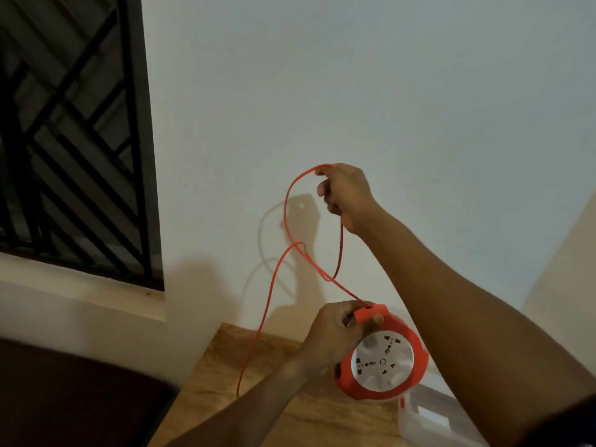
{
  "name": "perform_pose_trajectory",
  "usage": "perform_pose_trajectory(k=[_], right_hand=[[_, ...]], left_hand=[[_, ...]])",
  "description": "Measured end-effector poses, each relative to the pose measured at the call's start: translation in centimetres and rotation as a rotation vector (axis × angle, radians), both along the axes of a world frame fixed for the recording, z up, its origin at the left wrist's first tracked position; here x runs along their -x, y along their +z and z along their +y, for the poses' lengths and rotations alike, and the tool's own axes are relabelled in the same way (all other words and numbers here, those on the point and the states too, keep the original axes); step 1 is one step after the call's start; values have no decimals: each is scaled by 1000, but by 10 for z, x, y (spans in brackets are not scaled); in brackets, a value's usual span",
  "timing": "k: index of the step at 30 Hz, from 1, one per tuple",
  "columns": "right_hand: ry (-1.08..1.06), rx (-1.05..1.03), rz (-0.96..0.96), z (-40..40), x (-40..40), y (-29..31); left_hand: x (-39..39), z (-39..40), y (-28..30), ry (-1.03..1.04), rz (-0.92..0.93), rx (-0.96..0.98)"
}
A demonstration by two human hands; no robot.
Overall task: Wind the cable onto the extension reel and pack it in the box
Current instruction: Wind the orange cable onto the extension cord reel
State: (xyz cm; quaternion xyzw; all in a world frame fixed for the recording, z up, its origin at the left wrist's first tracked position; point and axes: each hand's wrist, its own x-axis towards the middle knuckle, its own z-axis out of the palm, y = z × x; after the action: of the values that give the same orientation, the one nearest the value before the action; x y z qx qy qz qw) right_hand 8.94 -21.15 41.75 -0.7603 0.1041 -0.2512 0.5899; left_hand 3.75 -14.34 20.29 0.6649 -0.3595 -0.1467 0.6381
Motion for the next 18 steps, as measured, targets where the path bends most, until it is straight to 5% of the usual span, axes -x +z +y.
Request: perform_pose_trajectory(k=[6, 7, 11, 18], right_hand=[[-52, -161, -54, -27, 1, 26], [-36, -34, -19, -32, 3, 25], [-1, 1041, 342, -52, 10, 3], [-151, 1149, 439, -97, 18, -29]], left_hand=[[4, 3, -2, -41, -2, 127], [6, 5, -1, -36, 18, 151], [10, 5, 1, -58, 62, 167], [8, 13, -1, -47, 97, 146]])
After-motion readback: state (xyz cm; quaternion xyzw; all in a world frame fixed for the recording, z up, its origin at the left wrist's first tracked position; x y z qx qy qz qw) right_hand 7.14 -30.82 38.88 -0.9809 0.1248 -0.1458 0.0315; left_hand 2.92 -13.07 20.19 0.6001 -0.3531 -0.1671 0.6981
